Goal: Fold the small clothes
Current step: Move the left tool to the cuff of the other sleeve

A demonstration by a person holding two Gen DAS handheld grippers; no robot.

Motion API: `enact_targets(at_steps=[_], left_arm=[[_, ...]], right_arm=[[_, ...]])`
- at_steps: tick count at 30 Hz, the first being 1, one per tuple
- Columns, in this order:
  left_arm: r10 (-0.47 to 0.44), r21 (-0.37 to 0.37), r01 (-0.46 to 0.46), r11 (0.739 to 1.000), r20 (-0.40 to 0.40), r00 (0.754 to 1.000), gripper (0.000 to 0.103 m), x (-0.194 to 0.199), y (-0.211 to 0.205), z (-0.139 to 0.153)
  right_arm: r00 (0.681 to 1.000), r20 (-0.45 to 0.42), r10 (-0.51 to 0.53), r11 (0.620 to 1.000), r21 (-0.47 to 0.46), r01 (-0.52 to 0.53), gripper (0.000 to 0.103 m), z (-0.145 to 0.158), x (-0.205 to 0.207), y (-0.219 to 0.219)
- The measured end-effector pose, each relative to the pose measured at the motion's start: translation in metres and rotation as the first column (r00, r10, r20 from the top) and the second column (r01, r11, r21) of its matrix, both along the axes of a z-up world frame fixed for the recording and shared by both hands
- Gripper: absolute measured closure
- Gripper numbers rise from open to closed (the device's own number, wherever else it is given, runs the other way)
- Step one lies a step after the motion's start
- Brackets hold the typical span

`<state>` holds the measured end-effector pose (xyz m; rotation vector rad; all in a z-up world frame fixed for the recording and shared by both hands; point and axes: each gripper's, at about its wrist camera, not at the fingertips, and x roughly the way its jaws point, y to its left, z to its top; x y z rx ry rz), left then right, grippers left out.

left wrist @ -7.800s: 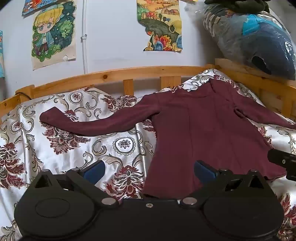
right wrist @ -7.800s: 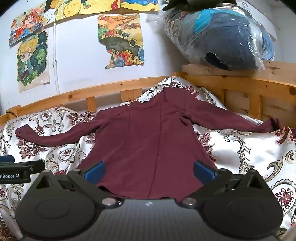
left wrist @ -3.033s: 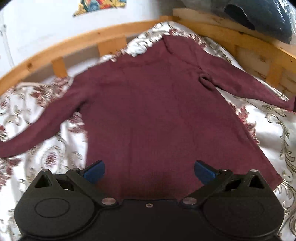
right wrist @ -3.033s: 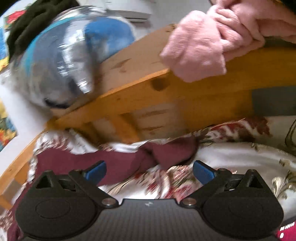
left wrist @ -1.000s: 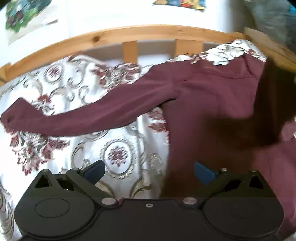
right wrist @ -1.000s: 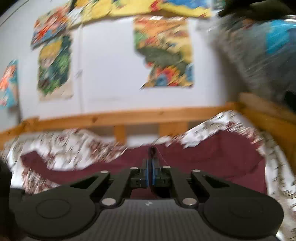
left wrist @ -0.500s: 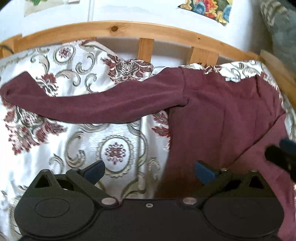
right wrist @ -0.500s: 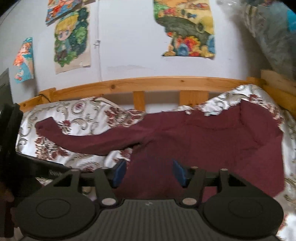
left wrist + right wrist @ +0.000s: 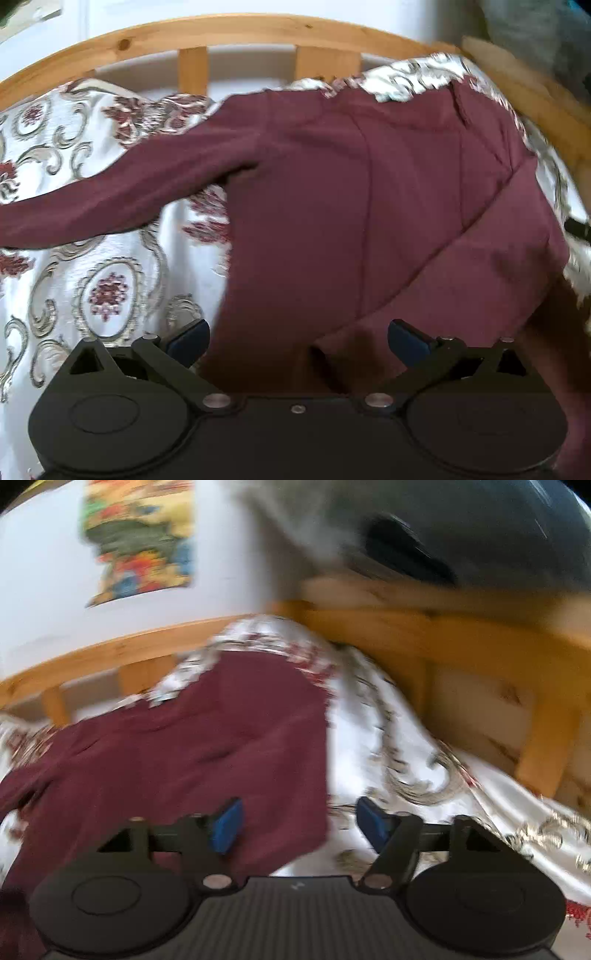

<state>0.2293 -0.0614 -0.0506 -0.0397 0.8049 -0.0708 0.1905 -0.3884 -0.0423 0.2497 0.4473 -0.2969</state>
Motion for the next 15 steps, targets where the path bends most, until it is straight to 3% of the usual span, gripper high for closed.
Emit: enact_targets(at_steps=[4, 8, 9, 10, 12, 13, 15], left_arm=[[-0.012, 0.046, 0.013, 0.999, -0.02, 1.0, 0.001, 0.001, -0.008, -0.009], [-0.004, 0.067, 0.008, 0.998, -0.05, 0.999, 0.001, 0.0, -0.01, -0.018], [-0.002, 0.065, 0.005, 0.998, -0.055, 0.998, 0.001, 0.0, -0.01, -0.019], [0.0, 0.062, 0.003, 0.998, -0.058, 0.998, 0.001, -0.001, -0.01, -0.02], [0.001, 0.063, 0.003, 0.998, -0.058, 0.998, 0.001, -0.001, -0.011, -0.02], [-0.001, 0.065, 0.005, 0.998, -0.058, 0.998, 0.001, -0.001, -0.011, -0.02], [-0.004, 0.068, 0.008, 0.998, -0.06, 0.998, 0.001, -0.002, -0.011, -0.02]], right_arm=[[0.999, 0.011, -0.041, 0.994, 0.097, 0.04, 0.042, -0.011, 0.008, -0.03], [1.0, -0.009, -0.016, 0.985, 0.172, 0.017, 0.046, -0.022, 0.018, -0.038], [1.0, -0.015, -0.023, 0.98, 0.197, 0.026, 0.054, -0.024, 0.02, -0.038], [1.0, -0.018, -0.011, 0.976, 0.217, 0.014, 0.068, -0.027, 0.021, -0.038], [1.0, -0.025, 0.007, 0.974, 0.228, -0.001, 0.083, -0.03, 0.024, -0.034], [1.0, -0.023, 0.001, 0.976, 0.217, 0.004, 0.089, -0.03, 0.023, -0.03], [1.0, -0.006, -0.018, 0.978, 0.206, 0.019, 0.09, -0.027, 0.02, -0.029]])
